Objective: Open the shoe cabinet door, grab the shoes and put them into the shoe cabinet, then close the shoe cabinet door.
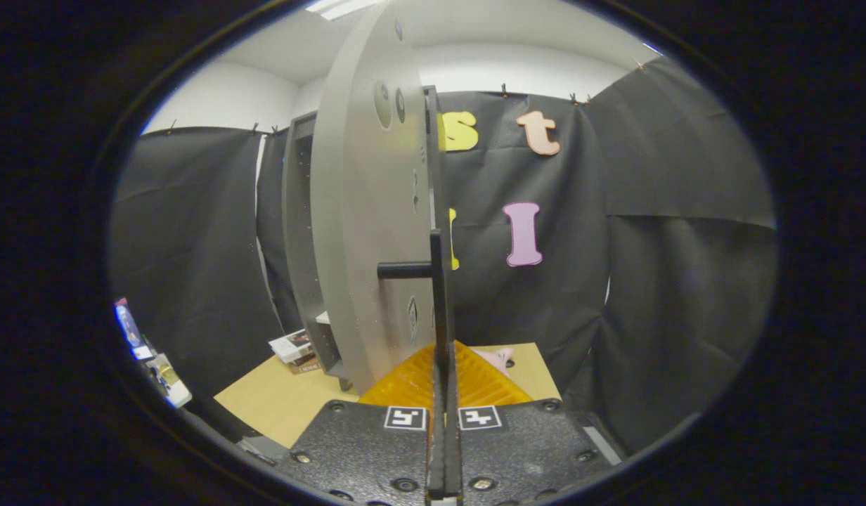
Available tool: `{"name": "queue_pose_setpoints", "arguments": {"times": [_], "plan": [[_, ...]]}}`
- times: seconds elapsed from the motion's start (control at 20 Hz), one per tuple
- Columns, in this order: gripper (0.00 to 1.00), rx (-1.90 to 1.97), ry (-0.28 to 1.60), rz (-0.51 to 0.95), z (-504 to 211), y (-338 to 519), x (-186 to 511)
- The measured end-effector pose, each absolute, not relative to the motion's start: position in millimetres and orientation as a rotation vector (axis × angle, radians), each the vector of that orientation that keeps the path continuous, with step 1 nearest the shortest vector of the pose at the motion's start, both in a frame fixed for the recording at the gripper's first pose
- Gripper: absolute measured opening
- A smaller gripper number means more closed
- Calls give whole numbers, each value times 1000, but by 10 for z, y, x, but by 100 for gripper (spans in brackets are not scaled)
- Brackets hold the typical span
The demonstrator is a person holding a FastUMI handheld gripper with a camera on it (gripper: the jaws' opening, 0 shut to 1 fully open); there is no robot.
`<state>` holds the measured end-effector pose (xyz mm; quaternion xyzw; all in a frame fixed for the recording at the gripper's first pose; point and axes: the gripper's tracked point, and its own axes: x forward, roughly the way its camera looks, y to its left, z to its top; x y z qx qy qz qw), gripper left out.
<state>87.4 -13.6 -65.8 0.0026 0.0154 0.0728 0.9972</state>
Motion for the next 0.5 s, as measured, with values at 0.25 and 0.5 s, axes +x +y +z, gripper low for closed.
{"name": "queue_pose_setpoints", "arguments": {"times": [0.25, 0.5], "plan": [[4, 34, 43, 168, -705, -99, 812], [4, 30, 79, 129, -839, -158, 654]]}}
